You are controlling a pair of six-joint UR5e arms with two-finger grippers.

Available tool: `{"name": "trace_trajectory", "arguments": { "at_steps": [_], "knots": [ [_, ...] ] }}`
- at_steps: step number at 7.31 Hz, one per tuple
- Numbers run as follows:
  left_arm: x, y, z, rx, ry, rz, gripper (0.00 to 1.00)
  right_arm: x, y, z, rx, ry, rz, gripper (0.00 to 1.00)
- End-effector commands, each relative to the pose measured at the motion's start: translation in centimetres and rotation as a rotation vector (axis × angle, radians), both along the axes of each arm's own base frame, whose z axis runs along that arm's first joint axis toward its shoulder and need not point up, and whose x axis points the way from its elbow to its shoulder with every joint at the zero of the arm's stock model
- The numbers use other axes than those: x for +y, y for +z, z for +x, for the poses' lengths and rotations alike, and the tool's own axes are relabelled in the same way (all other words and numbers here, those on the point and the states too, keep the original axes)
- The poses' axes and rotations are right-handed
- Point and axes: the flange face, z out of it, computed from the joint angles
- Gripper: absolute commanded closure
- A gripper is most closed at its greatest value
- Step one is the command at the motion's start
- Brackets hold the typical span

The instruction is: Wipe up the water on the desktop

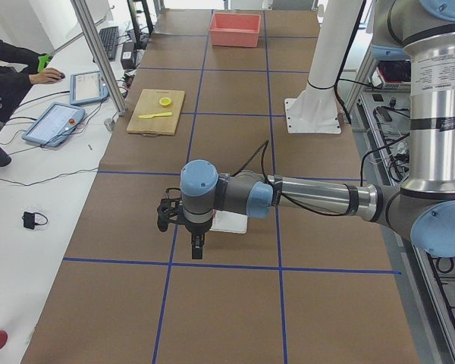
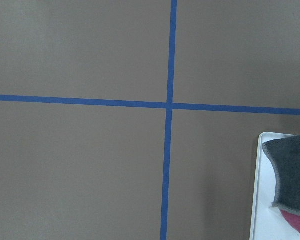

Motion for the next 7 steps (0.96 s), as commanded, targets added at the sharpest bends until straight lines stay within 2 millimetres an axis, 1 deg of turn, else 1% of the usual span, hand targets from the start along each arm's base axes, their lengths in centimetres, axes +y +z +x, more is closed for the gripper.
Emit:
{"name": "trace_trajectory", "arguments": {
  "at_steps": [1, 3, 4, 5, 7],
  "knots": [
    [0.06, 0.06, 0.01, 0.001, 0.000, -0.002, 0.02, 0.04, 0.09, 0.01, 0.002, 0.000, -0.001, 0.00],
    [-0.08, 0.18, 0.05, -0.003, 0.001, -0.003, 0.02, -0.02, -0.06, 0.00, 0.000, 0.000, 0.002, 0.00],
    [-0.03, -0.36, 0.05, -0.003, 0.004, 0.011, 0.02, -0.02, -0.07, 0.00, 0.000, 0.000, 0.002, 0.00],
    [-0.02, -0.32, 0.08, 0.001, 0.008, 0.012, 0.02, -0.02, 0.01, 0.00, 0.000, 0.000, 0.000, 0.00],
    [0.14, 0.38, 0.05, 0.007, 0.006, -0.002, 0.02, -0.09, -0.06, 0.01, 0.000, 0.000, 0.002, 0.00]
  ]
}}
